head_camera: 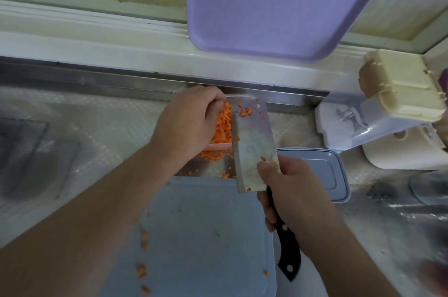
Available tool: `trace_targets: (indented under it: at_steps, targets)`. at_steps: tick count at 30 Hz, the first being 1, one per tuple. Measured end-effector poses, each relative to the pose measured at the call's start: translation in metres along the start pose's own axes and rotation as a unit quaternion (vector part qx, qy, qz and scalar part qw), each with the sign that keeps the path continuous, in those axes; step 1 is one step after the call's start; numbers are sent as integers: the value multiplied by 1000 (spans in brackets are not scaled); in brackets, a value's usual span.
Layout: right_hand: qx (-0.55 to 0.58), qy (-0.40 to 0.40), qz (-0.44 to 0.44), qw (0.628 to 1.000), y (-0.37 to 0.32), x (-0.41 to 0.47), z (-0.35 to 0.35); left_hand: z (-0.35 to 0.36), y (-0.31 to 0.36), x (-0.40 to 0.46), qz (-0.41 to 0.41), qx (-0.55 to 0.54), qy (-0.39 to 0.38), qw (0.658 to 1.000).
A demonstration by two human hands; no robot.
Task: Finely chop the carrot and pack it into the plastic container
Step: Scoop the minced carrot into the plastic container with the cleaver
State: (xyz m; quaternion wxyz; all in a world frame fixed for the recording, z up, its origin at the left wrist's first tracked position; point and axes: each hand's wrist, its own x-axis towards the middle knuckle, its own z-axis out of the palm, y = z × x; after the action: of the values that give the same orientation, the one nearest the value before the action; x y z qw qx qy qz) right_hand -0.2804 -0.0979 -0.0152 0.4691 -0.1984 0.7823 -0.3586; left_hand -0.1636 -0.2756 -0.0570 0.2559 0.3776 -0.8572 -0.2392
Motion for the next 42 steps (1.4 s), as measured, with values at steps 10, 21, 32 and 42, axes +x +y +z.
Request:
trace_targets:
  at_steps: [10, 21, 32, 42]
  targets:
    - [-38, 36, -26, 998, -1, 0, -4, 0, -8, -8, 26, -5, -19, 999]
    - [-31, 30, -35, 998, 9, -5, -8, -18, -3, -28, -15, 51, -44, 998]
    - [-21, 32, -44, 998, 18, -16, -12, -21, -5, -36, 22, 79, -86, 993]
    - [-30, 9, -16, 999, 50, -51, -11, -7, -4, -100, -30, 109, -35, 993]
